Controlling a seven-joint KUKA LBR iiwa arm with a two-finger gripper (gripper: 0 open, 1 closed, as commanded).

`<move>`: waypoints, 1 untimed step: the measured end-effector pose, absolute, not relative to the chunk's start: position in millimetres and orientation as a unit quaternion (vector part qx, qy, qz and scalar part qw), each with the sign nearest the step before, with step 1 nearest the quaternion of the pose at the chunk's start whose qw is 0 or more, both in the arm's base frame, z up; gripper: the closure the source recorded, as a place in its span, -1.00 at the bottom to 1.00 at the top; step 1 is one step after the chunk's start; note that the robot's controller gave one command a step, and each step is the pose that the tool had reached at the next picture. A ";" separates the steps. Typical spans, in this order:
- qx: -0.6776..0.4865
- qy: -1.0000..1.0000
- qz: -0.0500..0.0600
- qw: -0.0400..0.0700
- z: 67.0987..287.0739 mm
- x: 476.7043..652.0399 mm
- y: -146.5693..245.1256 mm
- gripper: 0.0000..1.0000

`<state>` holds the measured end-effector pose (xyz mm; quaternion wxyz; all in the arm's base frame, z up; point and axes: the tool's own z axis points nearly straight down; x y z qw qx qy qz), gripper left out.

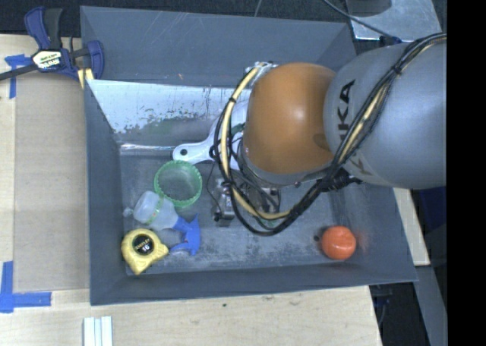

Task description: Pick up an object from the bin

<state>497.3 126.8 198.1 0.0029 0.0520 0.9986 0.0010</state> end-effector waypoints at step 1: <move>0.053 0.999 0.001 0.003 198.6 497.4 125.5 -1.00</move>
Offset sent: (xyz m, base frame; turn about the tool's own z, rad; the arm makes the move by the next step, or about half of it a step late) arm 0.0000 0.0000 0.0000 0.0000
